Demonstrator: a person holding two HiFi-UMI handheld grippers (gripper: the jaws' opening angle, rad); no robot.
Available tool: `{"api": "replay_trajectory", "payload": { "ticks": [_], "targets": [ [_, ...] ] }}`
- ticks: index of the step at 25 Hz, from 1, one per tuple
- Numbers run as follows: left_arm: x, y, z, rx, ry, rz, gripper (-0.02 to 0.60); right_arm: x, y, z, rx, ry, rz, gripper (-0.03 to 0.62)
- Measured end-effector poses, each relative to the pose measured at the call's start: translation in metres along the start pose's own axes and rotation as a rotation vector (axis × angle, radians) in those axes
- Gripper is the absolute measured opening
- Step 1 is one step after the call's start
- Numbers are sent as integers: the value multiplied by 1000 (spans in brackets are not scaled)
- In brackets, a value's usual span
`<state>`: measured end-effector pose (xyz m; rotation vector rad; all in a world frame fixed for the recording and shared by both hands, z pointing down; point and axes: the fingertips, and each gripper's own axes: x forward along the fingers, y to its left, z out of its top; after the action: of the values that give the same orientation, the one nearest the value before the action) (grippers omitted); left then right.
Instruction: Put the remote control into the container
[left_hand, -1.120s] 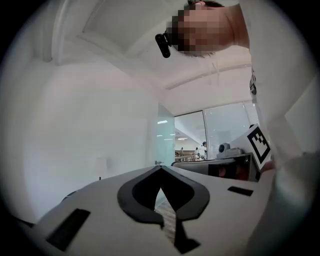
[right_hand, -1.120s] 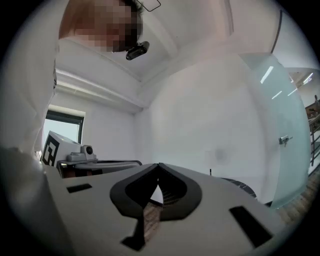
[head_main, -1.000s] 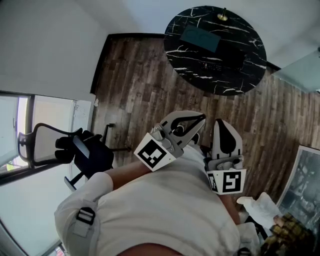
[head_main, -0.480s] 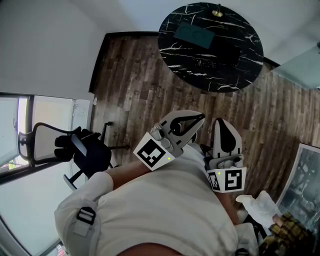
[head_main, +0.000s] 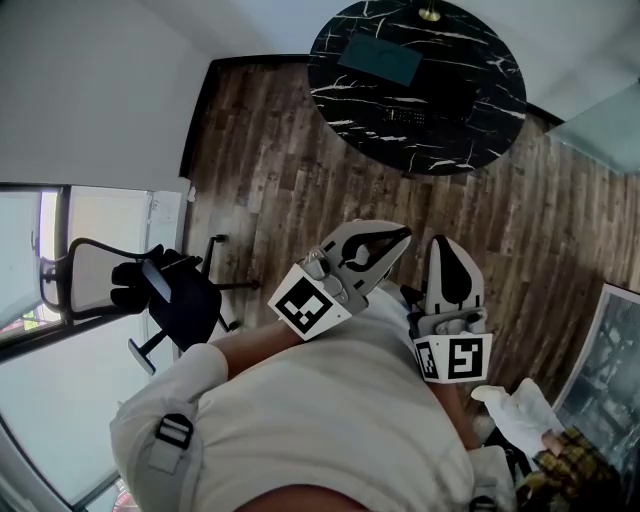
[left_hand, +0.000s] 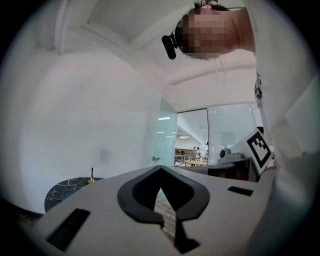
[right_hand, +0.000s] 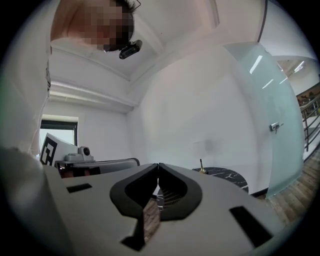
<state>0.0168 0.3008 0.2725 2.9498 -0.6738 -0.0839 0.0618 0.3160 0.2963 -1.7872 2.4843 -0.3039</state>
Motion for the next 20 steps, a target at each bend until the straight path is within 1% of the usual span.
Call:
{"api": "replay_trajectory", "payload": {
  "ticks": [5,9,14,20],
  "targets": [
    [7,17,-3,-11,-3,30,2,16,-10,-2,8,7,11,9],
    [15,41,-4,-22,-10,38,2,41,-15,1,-6,11,16,9],
    [37,88,3,-36,-38,40,2,88,-32,6,-27,31,4,9],
    [58,160,18,-63,-49,29,2,160,-39,21,-49,41,-4,9]
  ]
}}
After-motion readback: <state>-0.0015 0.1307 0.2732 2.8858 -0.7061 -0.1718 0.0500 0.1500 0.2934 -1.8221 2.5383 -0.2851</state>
